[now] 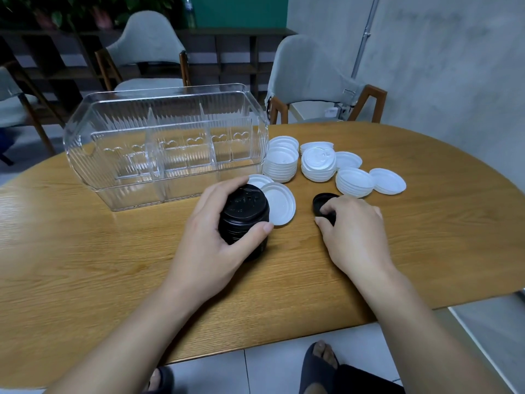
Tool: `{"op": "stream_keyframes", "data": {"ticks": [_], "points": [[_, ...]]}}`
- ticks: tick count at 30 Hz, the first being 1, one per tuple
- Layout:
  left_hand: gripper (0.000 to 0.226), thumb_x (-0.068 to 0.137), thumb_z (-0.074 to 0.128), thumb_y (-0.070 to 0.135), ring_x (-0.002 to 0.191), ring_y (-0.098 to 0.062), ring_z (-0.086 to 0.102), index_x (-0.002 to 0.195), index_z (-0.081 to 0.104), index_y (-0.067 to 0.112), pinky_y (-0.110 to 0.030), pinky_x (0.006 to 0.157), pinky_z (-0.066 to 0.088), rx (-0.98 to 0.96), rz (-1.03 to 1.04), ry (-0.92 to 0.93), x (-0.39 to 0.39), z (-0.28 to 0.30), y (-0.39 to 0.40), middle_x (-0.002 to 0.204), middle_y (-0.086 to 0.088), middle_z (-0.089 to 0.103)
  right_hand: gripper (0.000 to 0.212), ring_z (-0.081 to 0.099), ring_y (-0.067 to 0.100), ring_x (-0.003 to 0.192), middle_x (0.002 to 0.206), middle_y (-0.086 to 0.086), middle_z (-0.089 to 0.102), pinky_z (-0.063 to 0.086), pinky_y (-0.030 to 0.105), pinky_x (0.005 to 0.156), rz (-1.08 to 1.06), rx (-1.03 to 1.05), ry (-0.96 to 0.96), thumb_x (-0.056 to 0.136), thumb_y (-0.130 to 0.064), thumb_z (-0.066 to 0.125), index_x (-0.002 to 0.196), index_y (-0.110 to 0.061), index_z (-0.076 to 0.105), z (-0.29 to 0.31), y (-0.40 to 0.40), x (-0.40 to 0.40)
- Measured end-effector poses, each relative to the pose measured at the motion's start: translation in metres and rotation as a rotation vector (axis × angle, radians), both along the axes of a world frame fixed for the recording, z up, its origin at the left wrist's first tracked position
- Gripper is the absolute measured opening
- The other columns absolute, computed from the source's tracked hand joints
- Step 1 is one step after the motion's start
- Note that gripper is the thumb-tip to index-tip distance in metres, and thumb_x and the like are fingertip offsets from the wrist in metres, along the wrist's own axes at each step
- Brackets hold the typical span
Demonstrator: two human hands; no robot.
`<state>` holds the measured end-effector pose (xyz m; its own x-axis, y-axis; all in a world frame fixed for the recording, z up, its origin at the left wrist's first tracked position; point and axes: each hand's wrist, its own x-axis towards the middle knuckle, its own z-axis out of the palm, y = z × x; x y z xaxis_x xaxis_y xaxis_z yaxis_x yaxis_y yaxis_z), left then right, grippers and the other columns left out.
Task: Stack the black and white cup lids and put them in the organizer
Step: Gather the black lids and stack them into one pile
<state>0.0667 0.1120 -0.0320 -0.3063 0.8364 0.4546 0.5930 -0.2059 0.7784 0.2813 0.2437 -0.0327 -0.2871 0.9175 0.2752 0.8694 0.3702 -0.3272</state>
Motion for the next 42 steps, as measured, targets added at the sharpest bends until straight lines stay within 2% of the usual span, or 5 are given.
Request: {"op": "stream_keyframes", "data": {"ticks": [15, 21, 30, 37, 42], "points": [[0.077, 0.092, 0.088, 0.036, 0.145, -0.006, 0.054, 0.160, 0.052, 0.030, -0.022, 0.118, 0.042, 0.005, 0.097, 0.010, -0.019, 0.003, -0.014, 0.150, 0.015, 0.058, 0.013, 0.067, 0.010, 0.083, 0.086, -0.013, 0.075, 0.049, 0.027, 0.078, 0.164, 0.054, 0.671, 0.103, -0.030, 0.076, 0.092, -0.025, 0.075, 0.035, -0.030, -0.020], [0.082, 0.090, 0.091, 0.033, 0.144, -0.006, 0.057, 0.162, 0.050, 0.034, -0.040, 0.123, 0.047, -0.010, 0.096, -0.041, -0.029, 0.005, -0.020, 0.151, 0.016, 0.061, 0.014, 0.073, 0.008, 0.083, 0.088, -0.004, 0.080, 0.054, 0.020, 0.079, 0.321, -0.224, 0.993, 0.105, -0.021, 0.075, 0.094, -0.013, 0.077, 0.048, -0.046, -0.048], [0.105, 0.081, 0.101, 0.031, 0.157, -0.014, 0.049, 0.168, 0.042, 0.026, -0.043, 0.130, 0.039, 0.127, 0.064, 0.015, -0.035, 0.030, -0.030, 0.165, 0.014, 0.053, 0.025, 0.074, 0.028, 0.100, 0.111, 0.022, 0.081, 0.060, 0.047, 0.100, 0.474, -0.574, 1.377, 0.109, -0.018, 0.063, 0.114, 0.004, 0.073, 0.059, -0.071, -0.069], [0.087, 0.083, 0.099, 0.031, 0.150, -0.018, 0.056, 0.159, 0.058, 0.021, -0.046, 0.125, 0.045, 0.163, 0.055, 0.002, -0.041, 0.026, -0.029, 0.155, 0.010, 0.064, 0.030, 0.069, 0.030, 0.102, 0.121, 0.033, 0.075, 0.056, 0.039, 0.094, 0.492, -0.735, 1.401, 0.111, -0.018, 0.060, 0.124, 0.006, 0.072, 0.052, -0.075, -0.085], [0.080, 0.083, 0.099, 0.032, 0.146, -0.021, 0.059, 0.154, 0.062, 0.023, -0.043, 0.124, 0.045, 0.153, 0.098, 0.036, -0.046, 0.025, -0.030, 0.149, 0.010, 0.068, 0.035, 0.077, 0.014, 0.113, 0.121, 0.006, 0.082, 0.061, 0.034, 0.101, 0.463, -0.564, 1.242, 0.105, -0.018, 0.072, 0.139, -0.013, 0.070, 0.055, -0.074, -0.088]]}}
